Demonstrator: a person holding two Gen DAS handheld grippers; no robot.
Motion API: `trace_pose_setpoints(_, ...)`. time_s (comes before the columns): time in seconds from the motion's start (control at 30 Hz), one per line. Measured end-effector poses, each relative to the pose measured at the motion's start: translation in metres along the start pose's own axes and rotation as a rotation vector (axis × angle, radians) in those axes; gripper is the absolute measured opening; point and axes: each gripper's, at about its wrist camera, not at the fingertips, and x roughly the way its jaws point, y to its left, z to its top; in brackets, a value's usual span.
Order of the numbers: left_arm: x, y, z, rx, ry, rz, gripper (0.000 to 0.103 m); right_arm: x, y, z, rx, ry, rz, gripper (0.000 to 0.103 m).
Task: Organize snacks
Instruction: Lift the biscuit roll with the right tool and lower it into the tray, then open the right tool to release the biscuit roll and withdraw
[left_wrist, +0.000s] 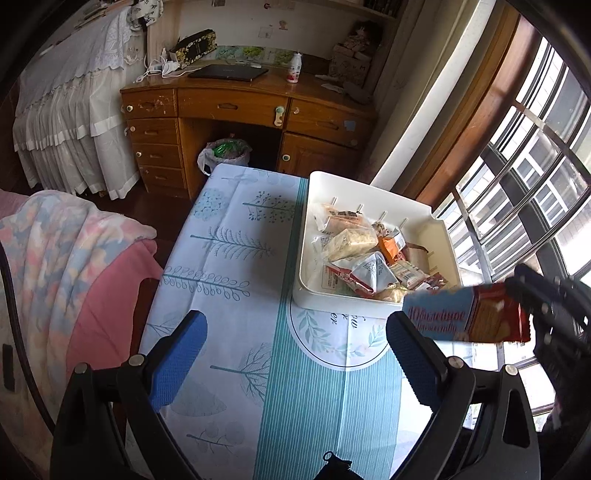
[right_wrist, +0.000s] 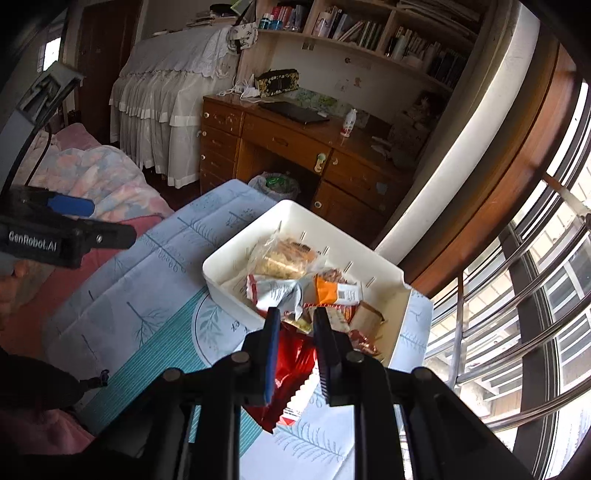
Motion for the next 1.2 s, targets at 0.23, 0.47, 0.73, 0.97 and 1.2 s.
trace_pose_setpoints(0.23, -0.004, 0.003, 0.004, -0.029, -0.012, 0.007, 0.097, 0.000, -0.027, 0.033, -0.018, -0.077, -0.060, 0.018)
trace_pose_setpoints(0.47, 0.002, 0.000, 0.004, -0.065, -0.013, 0.039, 0.097, 0.018, -0.055, 0.056, -0.039, -0.118, -0.091, 0.018)
trace_pose_setpoints(0.73, 0.003, -0.019, -0.002, -0.113, -0.018, 0.103, 0.097, 0.057, -0.094, 0.059, -0.005, -0.113, -0.076, 0.020)
trace_pose_setpoints(0.97, -0.006, -0.046, -0.010, -0.098, -0.021, 0.146, 0.097, 0.069, -0.127, 0.053, 0.074, -0.156, -0.049, 0.020)
trace_pose_setpoints(1.2, -0.026, -0.067, -0.013, -0.042, -0.045, 0.104, 0.097, 0.061, -0.134, 0.044, 0.122, -0.163, -0.045, 0.023)
